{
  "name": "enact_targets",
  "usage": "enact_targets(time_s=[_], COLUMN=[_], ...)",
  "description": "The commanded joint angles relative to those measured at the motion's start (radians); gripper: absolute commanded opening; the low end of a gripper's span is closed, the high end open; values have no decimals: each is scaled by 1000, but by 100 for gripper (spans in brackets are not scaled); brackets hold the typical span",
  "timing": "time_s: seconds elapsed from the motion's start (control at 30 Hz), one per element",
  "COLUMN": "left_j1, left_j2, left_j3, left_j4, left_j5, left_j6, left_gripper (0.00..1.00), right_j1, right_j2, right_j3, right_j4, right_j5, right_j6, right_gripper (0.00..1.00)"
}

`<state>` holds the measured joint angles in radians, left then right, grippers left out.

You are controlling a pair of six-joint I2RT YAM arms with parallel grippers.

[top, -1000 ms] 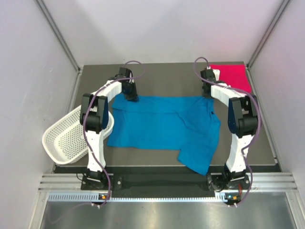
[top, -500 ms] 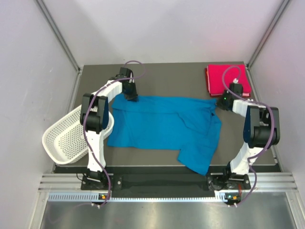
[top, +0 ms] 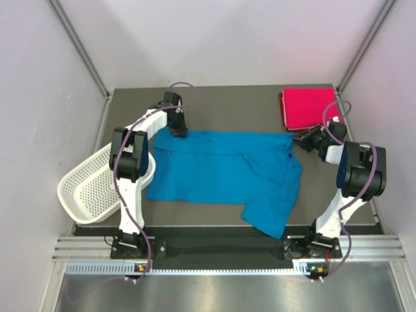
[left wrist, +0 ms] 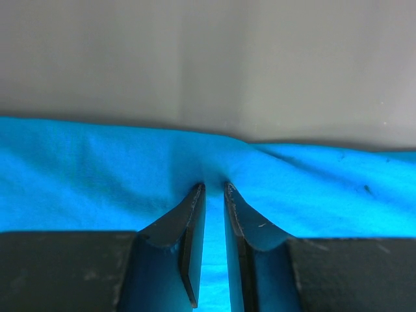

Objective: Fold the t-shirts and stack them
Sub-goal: Fold the tshirt

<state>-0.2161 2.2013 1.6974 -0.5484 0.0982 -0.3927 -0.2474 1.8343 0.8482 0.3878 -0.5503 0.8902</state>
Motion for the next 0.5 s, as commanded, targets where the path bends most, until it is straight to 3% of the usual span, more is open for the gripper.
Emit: enact_targets(time_s=[0.0,0.13,0.3,0.47], left_j1=[21,17,-11,-58], left_j2=[71,49,-12,-35], left_j3=[-38,-25,72,128], left_j4=[-70,-35,-19,-15], left_j5=[-152,-40,51,95], left_j6=[41,54,58,37], left_gripper=[24,26,31,35], right_j1=[-26,-21,0,36], right_j2=[5,-30,-130,-216], right_j3=[14,75,141,112], right_j4=[53,-168,-493,-641], right_j5=[-45,47,247,389], right_j6=[29,-132,-258,-283], right_gripper=[4,27,30,36])
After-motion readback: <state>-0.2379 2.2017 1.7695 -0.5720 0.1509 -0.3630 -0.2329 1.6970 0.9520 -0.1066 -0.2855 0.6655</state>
